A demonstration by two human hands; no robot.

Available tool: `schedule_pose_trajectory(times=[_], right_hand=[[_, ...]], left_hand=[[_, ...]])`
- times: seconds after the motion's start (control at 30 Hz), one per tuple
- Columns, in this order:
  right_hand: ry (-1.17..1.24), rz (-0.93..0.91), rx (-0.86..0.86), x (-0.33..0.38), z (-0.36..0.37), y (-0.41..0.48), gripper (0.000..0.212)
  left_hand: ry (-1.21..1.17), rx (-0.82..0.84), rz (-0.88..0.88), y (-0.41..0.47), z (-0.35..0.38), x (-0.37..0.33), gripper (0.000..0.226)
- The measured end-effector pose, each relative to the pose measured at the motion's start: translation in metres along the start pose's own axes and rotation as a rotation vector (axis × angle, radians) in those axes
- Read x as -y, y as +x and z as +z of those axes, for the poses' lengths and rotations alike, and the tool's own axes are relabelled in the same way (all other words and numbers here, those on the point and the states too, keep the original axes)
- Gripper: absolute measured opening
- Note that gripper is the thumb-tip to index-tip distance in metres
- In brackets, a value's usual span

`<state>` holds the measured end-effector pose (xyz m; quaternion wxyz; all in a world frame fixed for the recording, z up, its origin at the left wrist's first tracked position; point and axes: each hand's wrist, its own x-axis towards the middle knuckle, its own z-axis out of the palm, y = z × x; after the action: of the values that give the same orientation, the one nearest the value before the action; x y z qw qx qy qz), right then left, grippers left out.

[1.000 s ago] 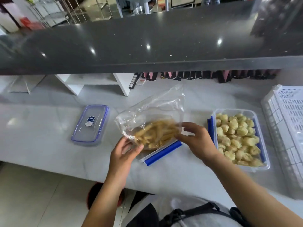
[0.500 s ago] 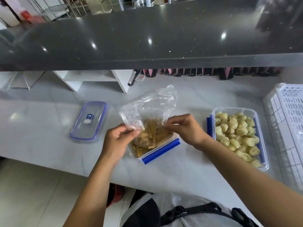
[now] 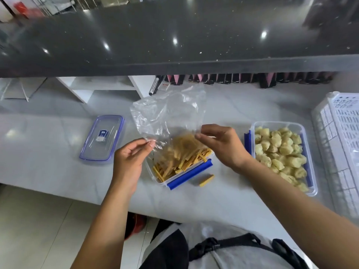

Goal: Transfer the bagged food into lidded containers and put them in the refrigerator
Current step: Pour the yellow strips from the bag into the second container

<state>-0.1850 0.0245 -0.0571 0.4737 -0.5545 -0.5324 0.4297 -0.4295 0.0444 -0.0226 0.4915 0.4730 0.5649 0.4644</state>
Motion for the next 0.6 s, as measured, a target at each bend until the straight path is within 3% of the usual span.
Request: schedule_pose_trajectory(times=[0.17, 0.23, 0.33, 0.47, 0.6], right_hand=[[0.120, 0.243, -0.255, -0.011, -0.005, -0.032, 0.031], [0.081, 0.276, -0.232, -0.020, -0.001, -0.052, 0.028], [-0.287, 0.237, -0.098, -0.040, 0.010, -0.081, 0.022], [-0.757, 0.123, 0.175, -0.066, 0.016, -0.100, 0.036], [-0.859, 0.001, 0.078, -0.076, 0.023, -0.099, 0.015]], left_hand=[[-0.019, -0.020, -0.043, -0.004, -0.003, 0.013, 0.009], [-0.035, -0.024, -0.055, -0.006, -0.005, 0.016, 0.007], [-0.032, -0.014, -0.058, -0.009, -0.008, 0.022, 0.009], [-0.029, 0.046, -0.058, -0.007, -0.012, 0.027, 0.022], [0.004, 0.094, -0.056, 0.001, -0.010, 0.028, 0.029]])
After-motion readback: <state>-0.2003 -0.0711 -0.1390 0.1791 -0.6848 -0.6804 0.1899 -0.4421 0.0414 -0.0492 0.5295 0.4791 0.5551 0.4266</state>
